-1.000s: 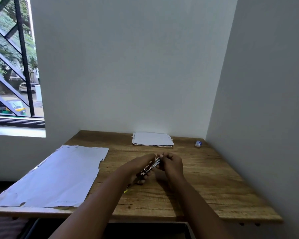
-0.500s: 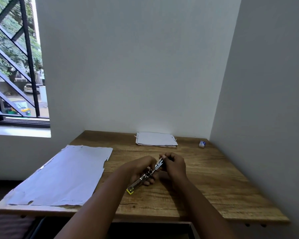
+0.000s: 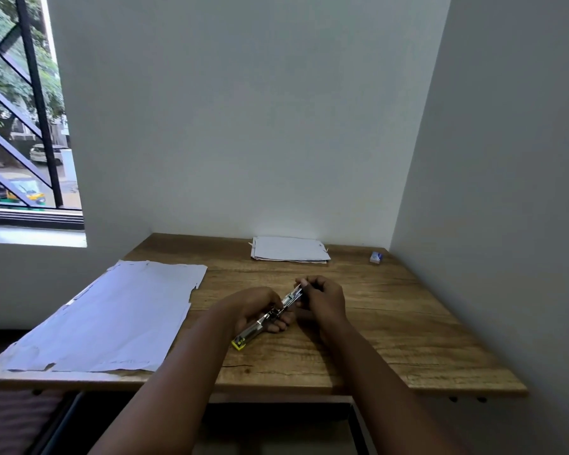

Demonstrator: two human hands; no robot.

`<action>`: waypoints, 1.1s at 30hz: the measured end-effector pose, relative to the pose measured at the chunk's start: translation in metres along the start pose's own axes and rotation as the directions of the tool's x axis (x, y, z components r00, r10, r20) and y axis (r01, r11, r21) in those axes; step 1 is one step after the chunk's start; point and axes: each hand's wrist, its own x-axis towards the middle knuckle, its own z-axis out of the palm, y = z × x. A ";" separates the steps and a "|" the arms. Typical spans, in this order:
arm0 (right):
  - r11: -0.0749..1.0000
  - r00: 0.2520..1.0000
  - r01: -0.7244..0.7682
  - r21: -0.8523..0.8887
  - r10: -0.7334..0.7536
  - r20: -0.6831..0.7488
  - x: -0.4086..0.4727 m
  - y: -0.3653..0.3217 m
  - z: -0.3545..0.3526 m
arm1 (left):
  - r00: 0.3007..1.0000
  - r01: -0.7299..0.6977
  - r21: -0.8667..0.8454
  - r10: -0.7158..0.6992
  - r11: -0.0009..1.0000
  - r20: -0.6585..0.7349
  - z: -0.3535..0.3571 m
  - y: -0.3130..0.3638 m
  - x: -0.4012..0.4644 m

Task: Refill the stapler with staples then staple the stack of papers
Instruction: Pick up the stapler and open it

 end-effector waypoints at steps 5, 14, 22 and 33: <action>1.000 0.999 -0.008 0.017 0.007 0.044 -0.001 -0.007 -0.001 | 1.000 0.000 -0.043 -0.001 0.999 -0.011 0.000 -0.004 0.006; 0.996 0.997 -0.073 0.060 0.071 0.036 -0.005 0.000 0.000 | 0.991 -0.026 0.046 0.032 0.999 -0.132 0.005 -0.006 0.004; 0.959 0.949 -0.262 0.111 0.277 -0.148 -0.005 0.002 0.016 | 0.933 -0.102 0.068 0.119 0.992 -0.340 0.018 -0.009 0.005; 0.637 0.873 -0.431 0.639 0.474 0.117 -0.017 -0.021 0.036 | 0.469 -0.014 0.915 0.811 0.403 -0.350 0.041 -0.011 -0.002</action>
